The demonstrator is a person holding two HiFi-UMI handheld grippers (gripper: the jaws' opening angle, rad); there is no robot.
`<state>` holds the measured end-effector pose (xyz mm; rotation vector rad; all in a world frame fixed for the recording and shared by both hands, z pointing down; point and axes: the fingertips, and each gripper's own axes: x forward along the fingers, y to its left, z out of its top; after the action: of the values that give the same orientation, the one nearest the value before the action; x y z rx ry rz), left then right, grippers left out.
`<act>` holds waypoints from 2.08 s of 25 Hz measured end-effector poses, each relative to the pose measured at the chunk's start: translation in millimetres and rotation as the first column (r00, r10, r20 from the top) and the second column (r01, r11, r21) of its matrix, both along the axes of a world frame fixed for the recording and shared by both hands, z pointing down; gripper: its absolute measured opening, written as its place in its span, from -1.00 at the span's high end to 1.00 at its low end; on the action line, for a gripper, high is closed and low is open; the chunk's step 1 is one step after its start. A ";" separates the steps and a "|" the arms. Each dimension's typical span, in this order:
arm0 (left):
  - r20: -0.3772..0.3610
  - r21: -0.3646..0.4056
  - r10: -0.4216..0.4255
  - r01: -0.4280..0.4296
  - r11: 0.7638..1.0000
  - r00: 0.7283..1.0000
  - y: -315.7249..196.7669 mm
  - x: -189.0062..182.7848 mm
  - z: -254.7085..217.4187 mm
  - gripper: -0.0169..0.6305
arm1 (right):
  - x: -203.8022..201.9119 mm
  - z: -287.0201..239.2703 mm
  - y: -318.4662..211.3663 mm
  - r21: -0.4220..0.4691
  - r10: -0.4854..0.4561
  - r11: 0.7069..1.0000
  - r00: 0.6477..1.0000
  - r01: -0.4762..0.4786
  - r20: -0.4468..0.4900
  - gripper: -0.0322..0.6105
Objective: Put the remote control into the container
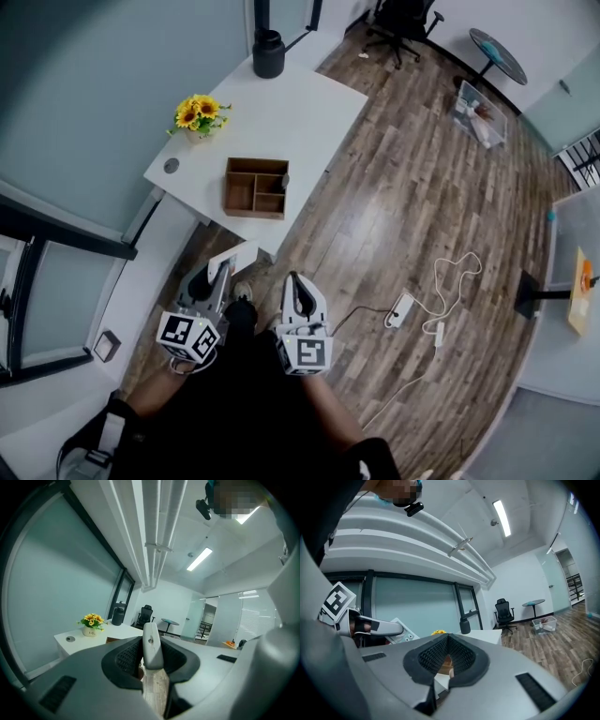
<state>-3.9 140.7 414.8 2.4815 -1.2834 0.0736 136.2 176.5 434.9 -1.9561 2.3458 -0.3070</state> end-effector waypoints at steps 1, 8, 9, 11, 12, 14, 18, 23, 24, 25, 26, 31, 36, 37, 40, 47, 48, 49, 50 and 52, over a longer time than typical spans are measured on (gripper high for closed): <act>-0.001 -0.001 -0.003 0.003 1.000 1.000 -2.3 0.4 -0.8 0.65 | 0.0 -0.4 -0.9 -0.001 -0.003 1.000 1.000 0.003 0.003 0.89; -0.006 -0.005 0.021 -0.021 1.000 1.000 -40.1 6.6 7.3 0.65 | 5.5 -0.6 -33.2 0.004 0.026 1.000 1.000 -0.026 0.002 0.89; -0.008 -0.009 0.028 -0.028 1.000 1.000 -46.7 8.3 9.1 0.65 | 6.8 -1.1 -39.8 0.004 0.033 0.999 0.999 -0.033 0.004 0.89; -0.012 -0.014 0.039 -0.039 0.999 0.999 -57.6 11.6 10.0 0.65 | 9.5 -3.2 -51.1 0.008 0.040 0.999 0.999 -0.040 0.005 0.89; -0.012 -0.014 0.044 -0.044 0.999 0.999 -62.8 13.0 9.8 0.65 | 10.7 -4.2 -56.3 0.009 0.041 0.999 0.999 -0.041 0.003 0.89; -0.012 -0.011 0.054 -0.054 0.998 0.998 -75.2 15.5 9.4 0.65 | 12.6 -3.8 -68.0 0.006 0.042 0.999 0.999 -0.042 0.000 0.89; -0.006 -0.018 0.056 -0.056 0.998 0.998 -95.8 16.8 13.3 0.65 | 12.8 2.4 -88.7 -0.006 0.042 0.999 0.999 -0.042 0.000 0.89; -0.005 -0.047 0.046 -0.046 0.998 0.999 -109.9 15.6 27.4 0.65 | 11.1 15.1 -102.7 -0.027 0.028 0.999 1.000 -0.028 -0.009 0.89; -0.007 -0.054 0.045 -0.046 0.998 0.999 -112.6 15.3 30.3 0.65 | 11.0 17.1 -105.0 -0.032 0.029 0.999 1.000 -0.029 -0.008 0.89; -0.006 -0.058 0.046 -0.046 0.997 0.999 -115.6 15.1 32.9 0.65 | 10.9 19.3 -107.5 -0.040 0.029 0.999 1.000 -0.029 -0.006 0.89; -0.004 -0.063 0.046 -0.046 0.997 0.999 -118.5 15.1 35.2 0.65 | 10.8 21.4 -110.0 -0.049 0.026 0.998 1.000 -0.027 -0.007 0.89; -0.009 -0.097 0.042 -0.043 0.994 0.999 -128.8 18.5 46.8 0.65 | 10.8 28.9 -118.5 -0.064 0.030 0.998 1.000 -0.030 0.003 0.89; -0.006 -0.115 0.059 -0.059 0.992 0.998 -144.3 20.9 57.5 0.65 | 6.9 31.8 -133.3 -0.076 0.018 0.997 1.000 -0.019 -0.008 0.89; -0.004 -0.117 0.063 -0.063 0.991 0.998 -148.7 20.9 59.3 0.65 | 6.0 33.1 -137.0 -0.078 0.020 0.997 1.000 -0.020 -0.004 0.89; 0.000 -0.126 0.075 -0.074 0.989 0.997 -159.5 22.2 65.0 0.65 | 4.7 35.5 -146.2 -0.089 0.027 0.996 1.000 -0.026 0.006 0.89; 0.000 -0.163 0.096 -0.095 0.982 0.995 -181.2 24.5 86.4 0.65 | 4.6 51.2 -163.2 -0.124 0.060 0.991 0.998 -0.056 0.026 0.89; 0.000 -0.167 0.096 -0.094 0.981 0.995 -184.9 24.4 88.5 0.65 | 4.8 52.7 -165.9 -0.132 0.059 0.990 0.998 -0.056 0.020 0.89; -0.002 -0.169 0.092 -0.091 0.981 0.996 -189.5 24.1 90.1 0.65 | 4.7 54.1 -169.3 -0.138 0.055 0.989 0.998 -0.053 0.012 0.89; -0.005 -0.170 0.086 -0.086 0.982 0.996 -194.3 23.7 91.3 0.65 | 4.4 55.8 -172.4 -0.141 0.051 0.989 0.999 -0.049 0.007 0.89; -0.005 -0.171 0.079 -0.079 0.982 0.997 -203.0 24.1 93.4 0.65 | 3.6 58.7 -177.1 -0.152 0.046 0.987 0.999 -0.045 0.005 0.89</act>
<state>20.2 -62.3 508.2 2.3845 -1.1280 0.1975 139.8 -0.6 493.7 -2.0659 2.3318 -0.5032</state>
